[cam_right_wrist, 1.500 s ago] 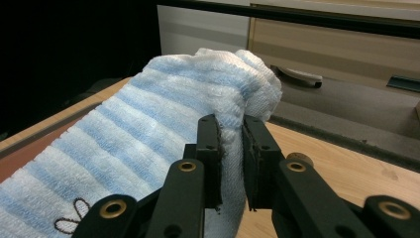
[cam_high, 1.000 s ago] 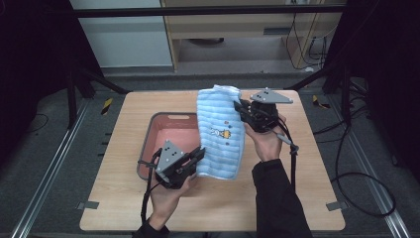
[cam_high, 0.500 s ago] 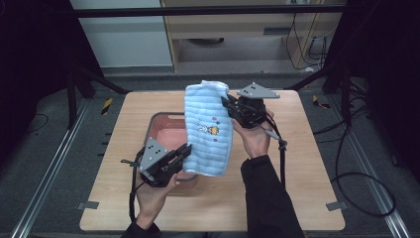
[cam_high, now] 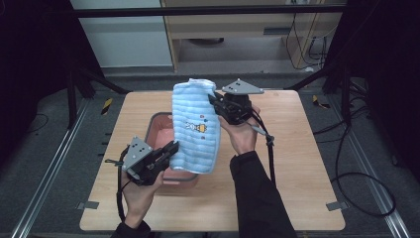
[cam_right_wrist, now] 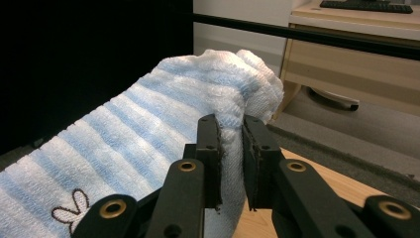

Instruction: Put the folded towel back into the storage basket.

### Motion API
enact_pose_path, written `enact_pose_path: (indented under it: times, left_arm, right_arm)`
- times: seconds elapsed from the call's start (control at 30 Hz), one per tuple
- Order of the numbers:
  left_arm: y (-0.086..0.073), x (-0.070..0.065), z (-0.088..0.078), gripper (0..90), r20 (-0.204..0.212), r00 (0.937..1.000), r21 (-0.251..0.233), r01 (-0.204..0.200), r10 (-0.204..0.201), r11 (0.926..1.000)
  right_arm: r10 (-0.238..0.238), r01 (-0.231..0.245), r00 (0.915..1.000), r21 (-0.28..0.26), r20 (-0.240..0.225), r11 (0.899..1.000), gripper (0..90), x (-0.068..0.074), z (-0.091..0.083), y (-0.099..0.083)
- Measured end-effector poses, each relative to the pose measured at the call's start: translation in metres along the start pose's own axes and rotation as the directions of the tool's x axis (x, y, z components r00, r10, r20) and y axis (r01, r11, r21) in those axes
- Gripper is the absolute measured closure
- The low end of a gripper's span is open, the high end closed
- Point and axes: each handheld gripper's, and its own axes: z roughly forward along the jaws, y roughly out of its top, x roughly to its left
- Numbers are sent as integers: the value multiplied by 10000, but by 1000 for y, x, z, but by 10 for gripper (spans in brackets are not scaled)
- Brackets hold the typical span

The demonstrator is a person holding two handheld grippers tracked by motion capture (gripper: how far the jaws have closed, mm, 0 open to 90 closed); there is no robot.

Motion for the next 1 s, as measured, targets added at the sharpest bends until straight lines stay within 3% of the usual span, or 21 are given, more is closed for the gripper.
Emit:
enact_pose_path:
  times: [0.57,1.0]
  left_arm:
    - [-2,24,-14,855,-598,9981,-5,145,-145,9999]
    - [-12,43,-13,854,-1003,9944,277,361,-332,9990]
  right_arm:
    - [-15,17,9992,65,-403,10000,795,19,31,7]
    - [-12,31,9978,287,-657,9996,795,29,62,-2]
